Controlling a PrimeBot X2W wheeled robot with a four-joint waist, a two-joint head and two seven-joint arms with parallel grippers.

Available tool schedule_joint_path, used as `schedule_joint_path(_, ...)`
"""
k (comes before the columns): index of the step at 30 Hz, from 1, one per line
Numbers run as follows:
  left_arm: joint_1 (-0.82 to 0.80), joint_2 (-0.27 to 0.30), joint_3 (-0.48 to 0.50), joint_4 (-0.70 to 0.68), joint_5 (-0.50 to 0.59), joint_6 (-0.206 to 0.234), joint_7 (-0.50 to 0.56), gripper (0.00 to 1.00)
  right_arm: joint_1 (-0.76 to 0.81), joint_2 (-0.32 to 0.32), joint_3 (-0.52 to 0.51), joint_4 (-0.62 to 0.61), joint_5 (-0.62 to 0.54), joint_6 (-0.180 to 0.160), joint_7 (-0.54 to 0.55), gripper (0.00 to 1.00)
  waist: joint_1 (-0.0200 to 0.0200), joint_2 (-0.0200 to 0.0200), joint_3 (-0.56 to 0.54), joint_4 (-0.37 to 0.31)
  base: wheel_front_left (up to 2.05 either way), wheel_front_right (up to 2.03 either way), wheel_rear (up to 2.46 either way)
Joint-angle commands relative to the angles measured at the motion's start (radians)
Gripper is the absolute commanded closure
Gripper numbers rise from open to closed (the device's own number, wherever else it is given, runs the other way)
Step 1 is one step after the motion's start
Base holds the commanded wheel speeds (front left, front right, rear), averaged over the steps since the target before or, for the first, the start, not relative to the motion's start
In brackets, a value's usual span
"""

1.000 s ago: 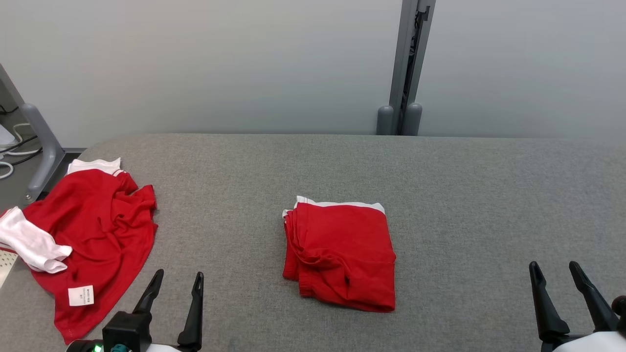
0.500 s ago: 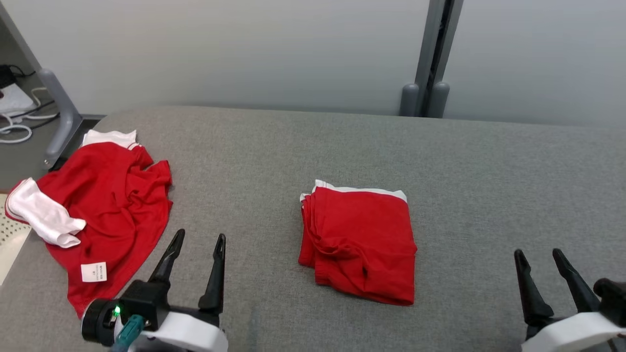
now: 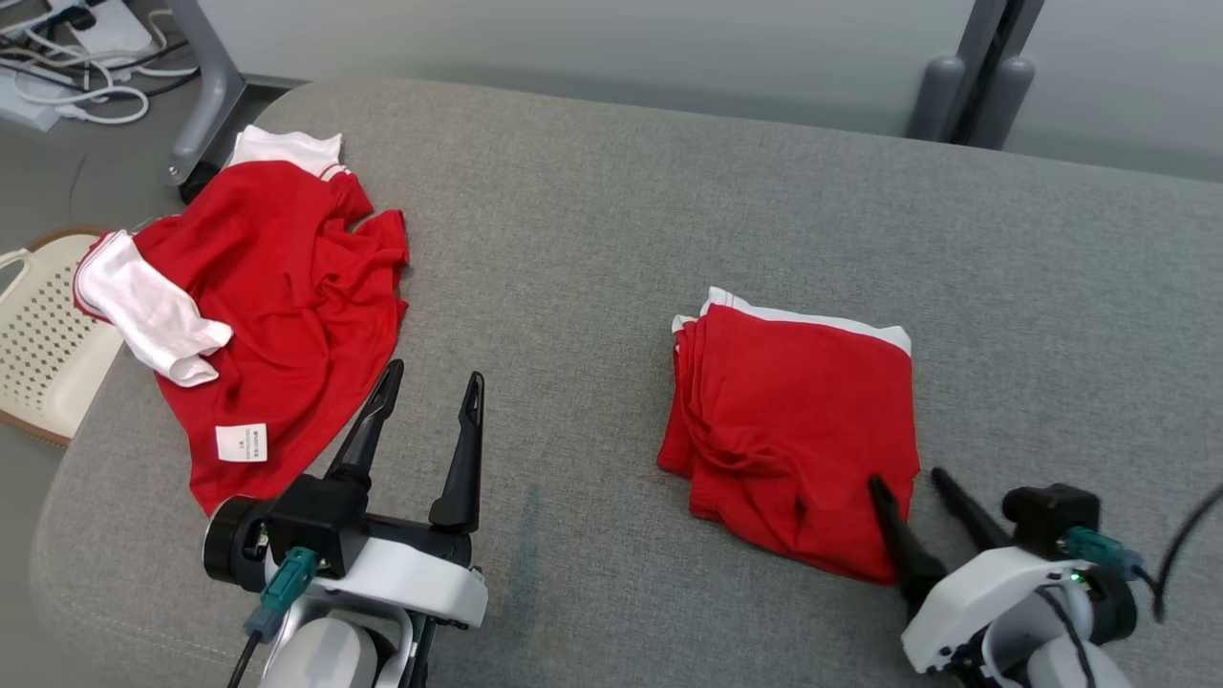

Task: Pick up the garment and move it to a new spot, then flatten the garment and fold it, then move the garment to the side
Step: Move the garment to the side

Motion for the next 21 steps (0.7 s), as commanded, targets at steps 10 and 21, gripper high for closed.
schedule_joint_path(10,-0.033,0.0,0.012,0.028,0.007,-0.007,-0.019,0.0,-0.079,-0.004,0.167,0.182,0.143,0.0,0.028,0.57,0.0,0.0,0.022,-0.007,0.0,0.0,0.0)
schedule_joint_path(21,-0.006,0.01,0.025,0.036,0.004,-0.005,-0.024,0.0,-0.168,-0.091,0.276,0.198,0.214,0.0,-0.032,1.0,0.0,0.0,-0.003,-0.088,0.0,0.0,0.0)
